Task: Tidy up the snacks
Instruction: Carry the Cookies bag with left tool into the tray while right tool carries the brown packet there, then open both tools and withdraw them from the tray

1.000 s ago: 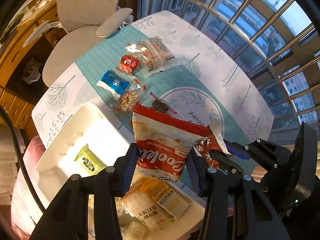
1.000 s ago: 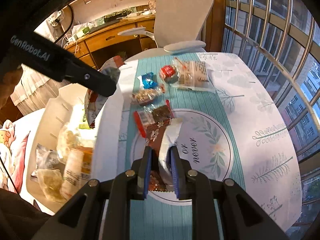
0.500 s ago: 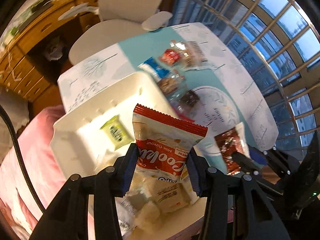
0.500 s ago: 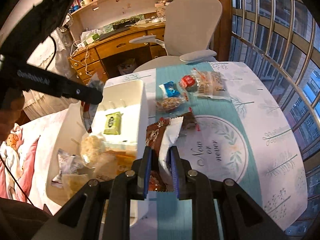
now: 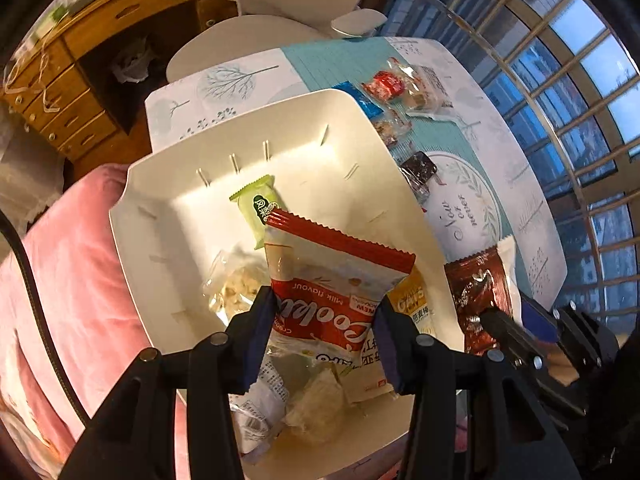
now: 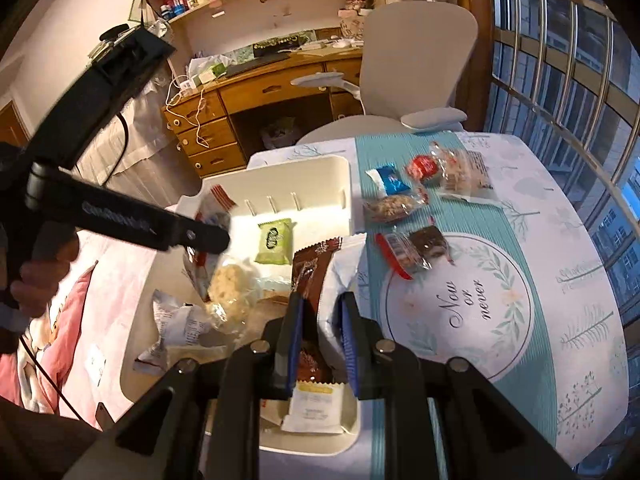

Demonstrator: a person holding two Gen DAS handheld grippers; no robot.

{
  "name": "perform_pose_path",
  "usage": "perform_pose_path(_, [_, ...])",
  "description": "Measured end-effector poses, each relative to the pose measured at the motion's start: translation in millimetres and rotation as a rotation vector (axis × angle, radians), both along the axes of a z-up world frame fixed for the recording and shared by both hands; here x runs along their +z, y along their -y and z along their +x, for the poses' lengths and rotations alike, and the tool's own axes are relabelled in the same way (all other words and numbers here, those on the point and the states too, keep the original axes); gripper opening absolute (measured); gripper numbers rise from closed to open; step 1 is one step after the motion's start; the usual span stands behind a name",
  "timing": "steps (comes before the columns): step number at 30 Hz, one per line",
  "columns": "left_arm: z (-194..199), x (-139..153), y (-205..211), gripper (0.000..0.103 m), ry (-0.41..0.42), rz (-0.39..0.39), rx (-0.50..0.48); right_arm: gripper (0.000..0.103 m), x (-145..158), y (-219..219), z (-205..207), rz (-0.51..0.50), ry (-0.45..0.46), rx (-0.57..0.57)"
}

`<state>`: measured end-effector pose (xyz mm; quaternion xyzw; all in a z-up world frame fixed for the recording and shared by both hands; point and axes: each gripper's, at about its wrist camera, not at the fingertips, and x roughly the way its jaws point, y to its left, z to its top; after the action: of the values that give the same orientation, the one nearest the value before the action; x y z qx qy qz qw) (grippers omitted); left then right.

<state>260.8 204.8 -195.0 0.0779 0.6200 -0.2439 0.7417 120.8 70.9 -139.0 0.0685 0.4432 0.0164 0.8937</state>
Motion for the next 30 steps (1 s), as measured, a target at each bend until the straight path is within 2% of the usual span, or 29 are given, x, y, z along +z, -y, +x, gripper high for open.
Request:
perform_pose_path(2, [-3.5,-2.8,-1.0,0.047,-0.009,-0.017,0.012,0.019,1.8,-3.5,-0.3,-0.003,-0.002,0.008])
perform_pose_path(4, [-9.9,-3.3,-0.7,0.051,-0.001,-0.031,0.017,0.019,2.3,-4.7,-1.1,-0.011,-0.007,0.007])
perform_pose_path(6, [-16.0,-2.7,-0.2,0.065,0.012,-0.037,0.023,0.02,2.4,-3.4,-4.1,-0.012,-0.009,0.0])
perform_pose_path(13, [-41.5,-0.4,5.0,0.068,0.011,-0.067,0.062,0.027,5.6,12.1,-10.6,0.016,-0.02,-0.031])
perform_pose_path(19, [-68.2,7.7,13.2,0.075,0.044,-0.108,0.161,0.034,6.9,41.8,-12.3,0.072,-0.029,-0.058])
perform_pose_path(22, [-77.3,10.5,20.5,0.077,0.045,-0.128,0.208,0.036,5.0,62.6,-13.4,0.105,-0.046,-0.066])
perform_pose_path(30, [-105.2,16.0,53.7,0.078,0.008,-0.122,0.351,0.041,-2.5,133.6,-16.1,0.223,-0.105,-0.081])
